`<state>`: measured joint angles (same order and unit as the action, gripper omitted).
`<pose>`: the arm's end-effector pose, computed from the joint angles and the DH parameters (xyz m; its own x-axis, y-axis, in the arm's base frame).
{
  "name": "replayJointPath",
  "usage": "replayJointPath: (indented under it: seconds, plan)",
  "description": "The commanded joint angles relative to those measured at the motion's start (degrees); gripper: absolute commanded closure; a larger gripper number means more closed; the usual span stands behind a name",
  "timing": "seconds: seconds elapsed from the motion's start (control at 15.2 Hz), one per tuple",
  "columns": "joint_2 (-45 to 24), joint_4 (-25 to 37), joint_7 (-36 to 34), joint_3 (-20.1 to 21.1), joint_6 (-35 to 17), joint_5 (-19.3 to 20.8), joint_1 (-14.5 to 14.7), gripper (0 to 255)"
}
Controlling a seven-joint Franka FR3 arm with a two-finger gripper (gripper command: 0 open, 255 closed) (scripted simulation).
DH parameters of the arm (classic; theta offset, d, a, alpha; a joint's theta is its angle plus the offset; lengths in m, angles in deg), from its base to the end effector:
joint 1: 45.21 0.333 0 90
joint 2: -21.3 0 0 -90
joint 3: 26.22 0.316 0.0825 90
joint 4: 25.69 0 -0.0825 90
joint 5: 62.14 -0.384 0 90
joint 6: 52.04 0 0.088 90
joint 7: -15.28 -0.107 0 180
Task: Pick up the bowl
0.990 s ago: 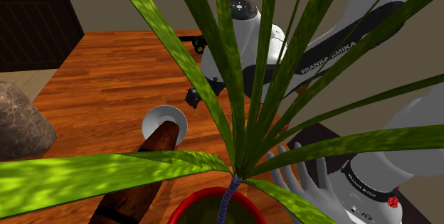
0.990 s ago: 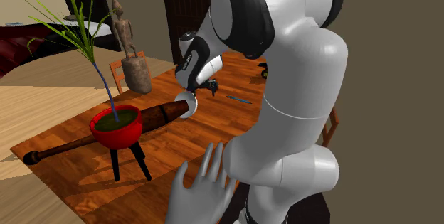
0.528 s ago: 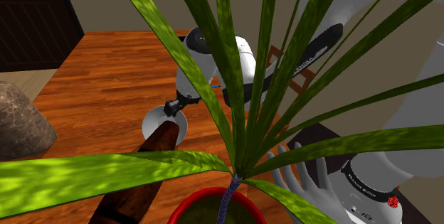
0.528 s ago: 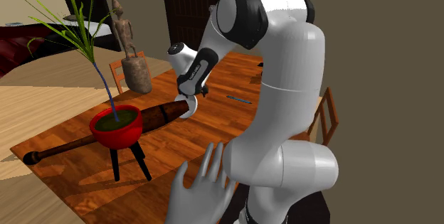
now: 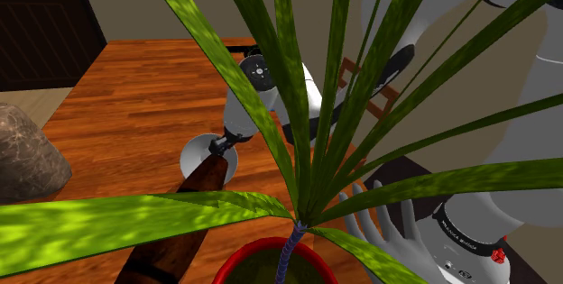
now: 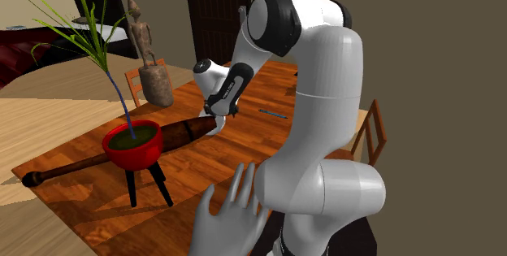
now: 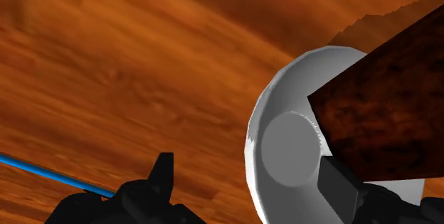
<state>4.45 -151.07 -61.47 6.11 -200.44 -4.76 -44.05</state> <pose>0.4652 0.3230 0.2839 0.8943 0.0525 0.4443 0.0112 -0.9954 0.0950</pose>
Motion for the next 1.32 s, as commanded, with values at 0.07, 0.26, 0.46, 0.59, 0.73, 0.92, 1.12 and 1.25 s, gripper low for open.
replayJointPath:
  seconds: [0.07, 0.26, 0.46, 0.59, 0.73, 0.92, 1.12, 1.25]
  plan:
    - [-0.1, -0.4, -0.3, 0.1, -0.3, 0.3, 0.2, 255]
    - [0.0, -0.5, -0.3, 0.1, -0.4, 0.3, 0.1, 255]
    - [0.0, -0.5, -0.3, 0.1, -0.4, 0.3, 0.1, 255]
    - [-0.4, -0.1, -0.4, 0.0, -0.2, 0.5, 0.3, 255]
    - [0.9, -0.3, 1.4, 0.8, 0.2, -1.7, -0.3, 255]
    - [2.9, -0.4, 4.1, 2.0, 0.9, -4.9, -1.2, 255]
    - [4.8, -0.5, 6.9, 3.1, 1.7, -8.1, -2.1, 255]
    - [6.1, -0.4, 8.7, 3.7, 2.3, -10.3, -2.6, 255]
